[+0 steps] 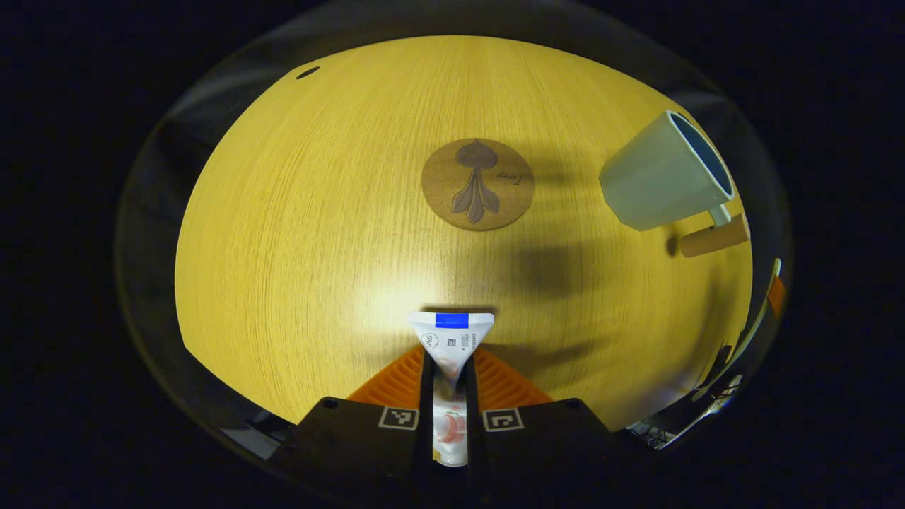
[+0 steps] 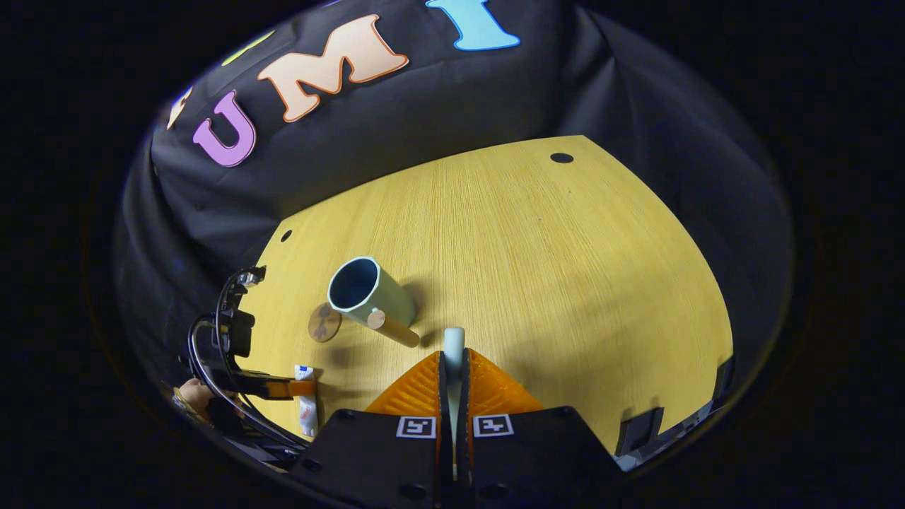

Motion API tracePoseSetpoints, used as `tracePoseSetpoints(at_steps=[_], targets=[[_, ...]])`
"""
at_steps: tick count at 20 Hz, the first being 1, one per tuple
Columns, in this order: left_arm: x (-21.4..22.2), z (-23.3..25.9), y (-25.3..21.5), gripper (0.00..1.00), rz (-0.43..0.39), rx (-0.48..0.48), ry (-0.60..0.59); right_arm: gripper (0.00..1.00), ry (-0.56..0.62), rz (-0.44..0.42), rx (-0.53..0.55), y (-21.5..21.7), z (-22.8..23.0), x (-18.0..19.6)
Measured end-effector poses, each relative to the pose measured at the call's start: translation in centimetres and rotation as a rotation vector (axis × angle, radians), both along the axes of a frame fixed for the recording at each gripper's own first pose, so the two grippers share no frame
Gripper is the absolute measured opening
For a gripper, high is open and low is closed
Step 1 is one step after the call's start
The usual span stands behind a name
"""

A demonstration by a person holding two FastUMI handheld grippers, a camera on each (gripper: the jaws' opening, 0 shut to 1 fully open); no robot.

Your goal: Put the toothbrush and toothpaste on the desktop into the cup, then pick up the cup and place it on the coaster on the desktop.

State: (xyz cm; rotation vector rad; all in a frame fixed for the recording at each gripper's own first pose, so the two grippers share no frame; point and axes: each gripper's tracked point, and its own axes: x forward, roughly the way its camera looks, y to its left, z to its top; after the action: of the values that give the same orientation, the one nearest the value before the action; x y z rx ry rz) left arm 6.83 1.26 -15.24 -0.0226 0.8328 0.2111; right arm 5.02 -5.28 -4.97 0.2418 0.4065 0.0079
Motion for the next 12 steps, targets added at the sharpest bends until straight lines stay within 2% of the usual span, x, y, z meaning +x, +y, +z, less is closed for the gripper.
tracePoseSetpoints(at_steps=[2, 5, 9, 12], targets=[[0.0, 0.3, -0.1, 0.13, -0.051, -0.029, -0.046, 0.05, -0.023, 0.010, 0.011, 0.2, 0.7, 0.2], [-0.1, 0.9, -0.4, 0.06, -0.087, -0.131, -0.101, 0.05, -0.113, 0.024, 0.010, 0.4, 3.6, 0.8], [0.1, 3.5, -0.1, 0.05, -0.109, -0.151, -0.207, 0.05, -0.270, 0.073, 0.025, 1.7, 8.8, 1.5], [-0.9, 8.3, -1.5, 0.05, -0.121, -0.221, -0.323, 0.05, -0.352, 0.121, 0.052, 3.2, 12.5, 2.5]])
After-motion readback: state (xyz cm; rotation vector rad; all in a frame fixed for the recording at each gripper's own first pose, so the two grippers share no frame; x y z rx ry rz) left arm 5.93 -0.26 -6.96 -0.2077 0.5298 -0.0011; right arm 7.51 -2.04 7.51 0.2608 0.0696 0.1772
